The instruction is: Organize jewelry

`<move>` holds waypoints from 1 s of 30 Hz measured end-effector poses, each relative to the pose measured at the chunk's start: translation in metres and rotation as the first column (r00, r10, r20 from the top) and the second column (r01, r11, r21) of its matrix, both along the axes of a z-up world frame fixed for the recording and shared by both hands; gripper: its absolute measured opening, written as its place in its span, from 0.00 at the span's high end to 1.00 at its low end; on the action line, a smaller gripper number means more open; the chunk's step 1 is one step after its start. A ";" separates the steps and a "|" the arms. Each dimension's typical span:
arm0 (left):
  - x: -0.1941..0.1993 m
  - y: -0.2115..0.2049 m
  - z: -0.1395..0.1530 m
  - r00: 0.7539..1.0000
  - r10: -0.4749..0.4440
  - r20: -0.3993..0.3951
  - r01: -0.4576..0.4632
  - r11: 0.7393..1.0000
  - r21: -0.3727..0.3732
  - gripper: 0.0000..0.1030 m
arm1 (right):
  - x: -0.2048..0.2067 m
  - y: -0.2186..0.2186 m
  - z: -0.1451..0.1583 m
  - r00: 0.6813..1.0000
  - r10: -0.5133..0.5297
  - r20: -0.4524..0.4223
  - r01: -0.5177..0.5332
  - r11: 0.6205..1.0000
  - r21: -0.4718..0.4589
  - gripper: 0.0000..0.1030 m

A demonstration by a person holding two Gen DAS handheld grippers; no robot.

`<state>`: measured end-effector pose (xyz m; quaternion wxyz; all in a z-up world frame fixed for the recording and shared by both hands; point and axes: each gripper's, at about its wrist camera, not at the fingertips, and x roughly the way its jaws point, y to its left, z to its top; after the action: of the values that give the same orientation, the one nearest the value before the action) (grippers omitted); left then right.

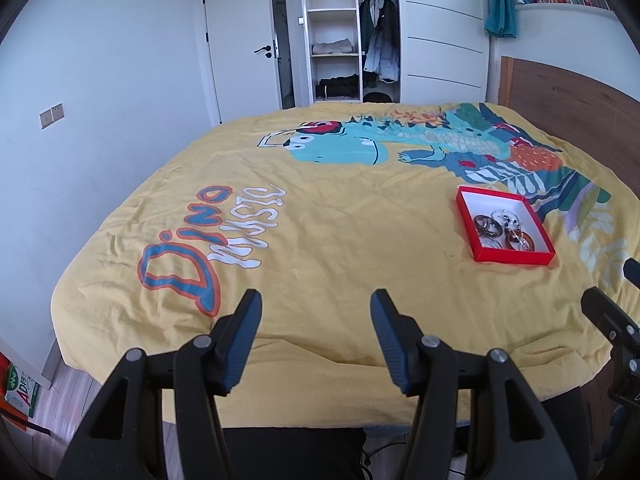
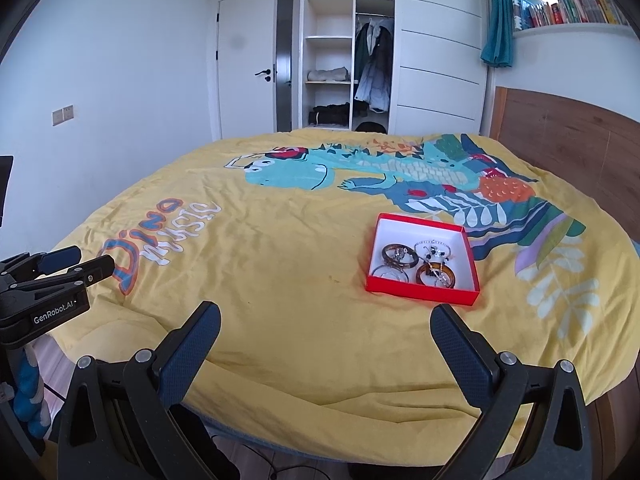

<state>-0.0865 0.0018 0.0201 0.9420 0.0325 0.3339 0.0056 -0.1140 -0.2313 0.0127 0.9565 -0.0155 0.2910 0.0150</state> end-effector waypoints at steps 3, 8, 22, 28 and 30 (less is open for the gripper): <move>0.000 -0.001 0.000 1.000 -0.001 0.003 0.001 1.000 0.002 0.47 | -0.001 0.000 0.001 1.000 -0.001 0.004 0.001 1.000 -0.003 0.00; 0.000 -0.001 0.000 1.000 0.000 0.003 0.000 1.000 0.002 0.47 | -0.001 0.000 0.001 1.000 -0.003 0.005 0.003 1.000 -0.003 0.00; -0.001 -0.003 -0.001 1.000 -0.001 0.000 0.001 1.000 -0.001 0.47 | -0.001 -0.001 0.000 1.000 -0.001 0.004 0.001 1.000 -0.002 0.00; -0.001 -0.003 0.000 1.000 -0.002 0.000 0.002 1.000 0.000 0.47 | -0.001 -0.001 0.000 1.000 -0.002 0.004 0.002 1.000 -0.001 0.00; -0.002 -0.005 -0.001 1.000 -0.004 0.000 0.004 1.000 0.001 0.47 | -0.002 -0.001 0.000 1.000 -0.002 0.003 0.002 1.000 0.000 0.00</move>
<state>-0.0889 -0.0027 0.0191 0.9419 0.0337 0.3341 0.0038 -0.1158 -0.2324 0.0130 0.9570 -0.0154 0.2894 0.0137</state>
